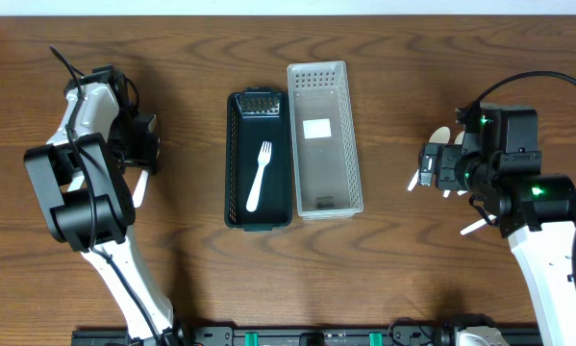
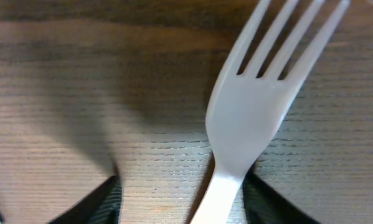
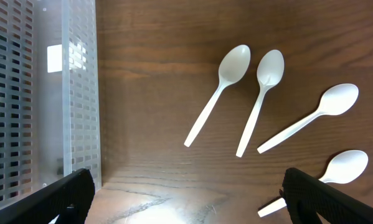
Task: Pack container
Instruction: 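Move left gripper back to the second white fork and grasp it, then carry the second fork with left gripper into the black basket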
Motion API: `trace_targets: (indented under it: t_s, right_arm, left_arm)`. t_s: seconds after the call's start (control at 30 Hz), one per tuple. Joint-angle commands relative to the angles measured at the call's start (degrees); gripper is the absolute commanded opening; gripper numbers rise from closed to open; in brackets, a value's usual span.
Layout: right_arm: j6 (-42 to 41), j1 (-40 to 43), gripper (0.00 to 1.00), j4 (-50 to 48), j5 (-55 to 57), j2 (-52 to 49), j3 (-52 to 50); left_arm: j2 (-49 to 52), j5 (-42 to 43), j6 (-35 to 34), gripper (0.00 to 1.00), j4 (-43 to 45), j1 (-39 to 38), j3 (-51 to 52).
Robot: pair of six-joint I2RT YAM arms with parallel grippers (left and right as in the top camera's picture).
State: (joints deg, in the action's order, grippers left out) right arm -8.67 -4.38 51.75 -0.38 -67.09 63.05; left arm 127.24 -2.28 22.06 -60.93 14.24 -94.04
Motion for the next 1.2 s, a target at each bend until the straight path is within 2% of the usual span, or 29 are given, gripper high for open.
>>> trace_targets:
  t_s: [0.0,0.2,0.47,0.57,0.83,1.17]
  right_arm:
    - [0.59,0.35,0.99,-0.09,0.59,0.07,1.07]
    - [0.59,0.35,0.99,-0.09,0.59,0.07,1.07]
    - [0.59,0.35,0.99,0.35,0.57,0.07,1.07]
    - [0.59,0.35,0.99,0.44,0.57,0.07,1.07]
    - [0.61,0.35,0.99,0.55,0.59,0.07,1.07]
    - [0.66,0.35,0.99,0.50,0.59,0.07,1.07]
  left_arm:
    - [1.68,-1.90,-2.08,0.44,0.11,0.04,1.14]
    - [1.68,-1.86,-3.34,0.26,0.13,-0.48,1.14]
    - [1.68,-1.88,-3.34,0.18,0.13,-3.30,1.14]
    - [1.66,-1.88,-3.78,0.09,0.11,-4.37,1.14]
    - [1.64,-1.86,-4.22,0.06,-0.72,-5.44,1.14]
    - [-0.96,-1.86,-5.97,0.06,-1.68,-5.49,0.87]
